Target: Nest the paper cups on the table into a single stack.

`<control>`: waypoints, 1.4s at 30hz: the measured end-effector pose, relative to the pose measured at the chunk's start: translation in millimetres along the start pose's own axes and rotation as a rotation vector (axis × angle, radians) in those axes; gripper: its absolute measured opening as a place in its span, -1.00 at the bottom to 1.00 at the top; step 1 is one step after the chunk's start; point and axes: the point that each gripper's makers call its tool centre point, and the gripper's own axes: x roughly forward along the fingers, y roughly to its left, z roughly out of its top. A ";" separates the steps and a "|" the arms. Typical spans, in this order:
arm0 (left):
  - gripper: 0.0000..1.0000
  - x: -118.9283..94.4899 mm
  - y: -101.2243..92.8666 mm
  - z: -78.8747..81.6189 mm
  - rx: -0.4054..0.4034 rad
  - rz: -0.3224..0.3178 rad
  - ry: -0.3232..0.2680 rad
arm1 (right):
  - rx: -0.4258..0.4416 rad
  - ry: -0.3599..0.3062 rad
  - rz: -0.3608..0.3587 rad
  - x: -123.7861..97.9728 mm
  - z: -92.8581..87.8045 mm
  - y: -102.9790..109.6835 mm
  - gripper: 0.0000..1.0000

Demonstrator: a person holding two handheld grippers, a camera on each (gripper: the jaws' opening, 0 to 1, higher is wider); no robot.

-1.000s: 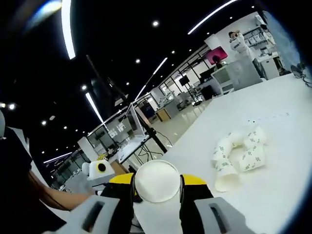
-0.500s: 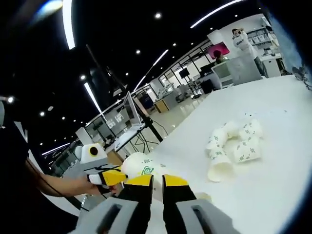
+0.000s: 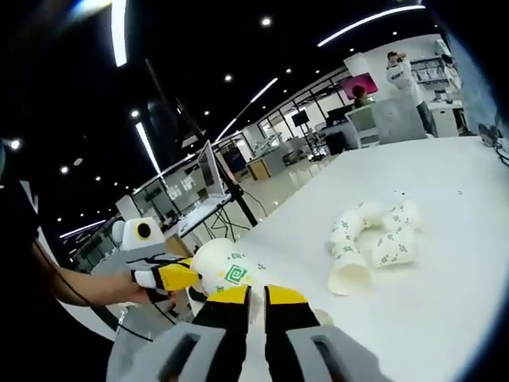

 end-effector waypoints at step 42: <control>-1.00 20.9 -12.0 -4.3 0.186 -0.010 0.173 | -0.138 0.022 -0.244 -33.9 -23.6 -36.4 -0.06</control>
